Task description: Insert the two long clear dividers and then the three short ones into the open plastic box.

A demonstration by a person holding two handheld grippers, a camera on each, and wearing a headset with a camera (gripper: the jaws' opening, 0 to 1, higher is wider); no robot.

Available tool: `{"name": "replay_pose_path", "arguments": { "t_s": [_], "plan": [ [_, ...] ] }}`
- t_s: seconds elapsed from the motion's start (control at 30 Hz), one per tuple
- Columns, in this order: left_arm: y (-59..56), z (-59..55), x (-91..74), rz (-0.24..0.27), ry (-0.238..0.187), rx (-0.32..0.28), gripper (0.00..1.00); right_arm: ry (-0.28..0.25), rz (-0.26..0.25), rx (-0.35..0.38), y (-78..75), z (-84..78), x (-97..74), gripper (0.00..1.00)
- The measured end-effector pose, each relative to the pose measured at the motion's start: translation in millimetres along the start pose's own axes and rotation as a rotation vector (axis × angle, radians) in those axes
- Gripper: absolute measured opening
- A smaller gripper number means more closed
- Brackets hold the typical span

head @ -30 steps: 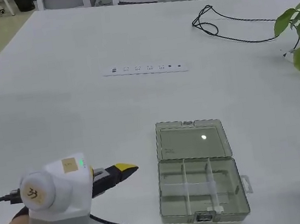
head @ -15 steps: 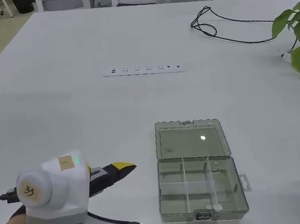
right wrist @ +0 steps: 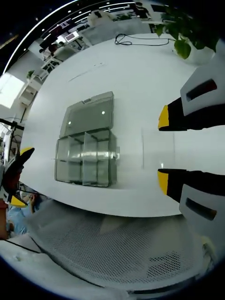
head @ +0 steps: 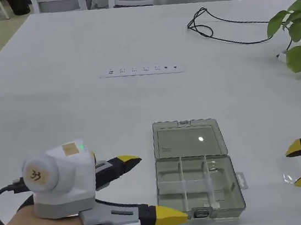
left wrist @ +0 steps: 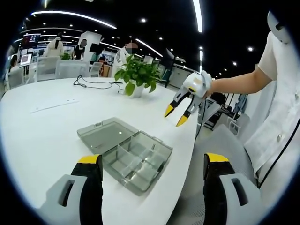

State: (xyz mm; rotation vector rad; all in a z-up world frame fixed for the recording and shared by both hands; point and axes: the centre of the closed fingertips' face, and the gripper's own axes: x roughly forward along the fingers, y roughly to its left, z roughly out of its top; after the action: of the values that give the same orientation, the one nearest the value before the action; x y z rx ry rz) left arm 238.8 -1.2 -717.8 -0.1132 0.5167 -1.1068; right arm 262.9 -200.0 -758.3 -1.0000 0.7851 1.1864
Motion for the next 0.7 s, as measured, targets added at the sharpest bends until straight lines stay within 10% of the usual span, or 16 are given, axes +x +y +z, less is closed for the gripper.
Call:
{"name": "replay_pose_path", "arguments": {
  "t_s": [0.7],
  "plan": [
    [-32.6, 34.8, 33.5, -0.093, -0.094, -0.347, 0.62, -0.121, -0.037, -0.048, 10.7, 97.7, -21.6, 0.33]
  ]
}}
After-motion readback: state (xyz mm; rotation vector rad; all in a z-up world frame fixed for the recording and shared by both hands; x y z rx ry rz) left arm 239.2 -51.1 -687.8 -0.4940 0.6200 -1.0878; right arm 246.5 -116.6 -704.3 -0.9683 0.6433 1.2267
